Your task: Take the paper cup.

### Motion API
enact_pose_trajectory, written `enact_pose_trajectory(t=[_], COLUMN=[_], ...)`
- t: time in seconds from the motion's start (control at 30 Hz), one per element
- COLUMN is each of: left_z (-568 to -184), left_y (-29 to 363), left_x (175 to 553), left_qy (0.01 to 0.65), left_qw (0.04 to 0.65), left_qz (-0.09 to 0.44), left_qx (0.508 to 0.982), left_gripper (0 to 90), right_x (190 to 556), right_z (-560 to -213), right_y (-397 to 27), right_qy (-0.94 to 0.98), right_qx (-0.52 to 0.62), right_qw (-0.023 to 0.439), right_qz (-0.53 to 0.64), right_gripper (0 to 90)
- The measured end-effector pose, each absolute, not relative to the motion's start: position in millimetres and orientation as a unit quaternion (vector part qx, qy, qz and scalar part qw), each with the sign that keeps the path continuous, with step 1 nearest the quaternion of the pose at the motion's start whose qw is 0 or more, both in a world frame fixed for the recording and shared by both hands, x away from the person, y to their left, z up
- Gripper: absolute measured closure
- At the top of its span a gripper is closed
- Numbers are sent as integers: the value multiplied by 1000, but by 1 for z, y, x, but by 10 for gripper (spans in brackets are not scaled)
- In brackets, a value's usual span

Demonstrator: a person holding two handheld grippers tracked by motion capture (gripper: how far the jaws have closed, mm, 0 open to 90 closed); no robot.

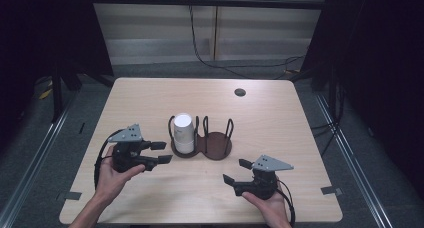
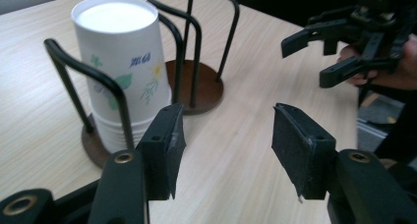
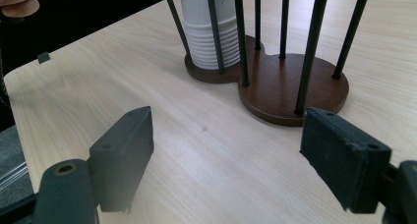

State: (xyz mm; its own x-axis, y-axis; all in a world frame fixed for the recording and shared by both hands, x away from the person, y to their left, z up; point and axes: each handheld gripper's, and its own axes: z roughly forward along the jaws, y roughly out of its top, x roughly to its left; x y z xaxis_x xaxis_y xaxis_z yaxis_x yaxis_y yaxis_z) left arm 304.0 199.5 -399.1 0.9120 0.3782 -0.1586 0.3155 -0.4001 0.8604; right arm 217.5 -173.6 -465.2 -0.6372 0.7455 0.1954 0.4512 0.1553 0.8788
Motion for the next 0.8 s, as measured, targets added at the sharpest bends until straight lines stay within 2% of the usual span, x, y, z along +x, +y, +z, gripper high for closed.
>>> enact_pose_trajectory(t=[0.13,0.27,0.43,0.47,0.7,0.8], left_z=[-393,-386,-381,-380,-369,-366], left_y=[199,197,193,192,180,175], left_x=[307,311,318,320,334,341], left_qy=[202,201,207,214,218,226], left_qw=[516,501,476,468,444,438], left_qz=[31,44,29,30,31,33], left_qx=[832,840,854,857,868,870], left_gripper=[469,474,479,423,375,326], right_x=[217,214,211,210,208,208], right_z=[-461,-458,-460,-464,-459,-460], right_y=[-175,-175,-180,-183,-183,-182], right_qy=[748,761,780,773,770,771], right_qx=[400,390,384,391,380,375], right_qw=[147,149,141,136,142,141], right_qz=[510,497,473,482,493,494], right_gripper=[200,199,195,192,187,184])
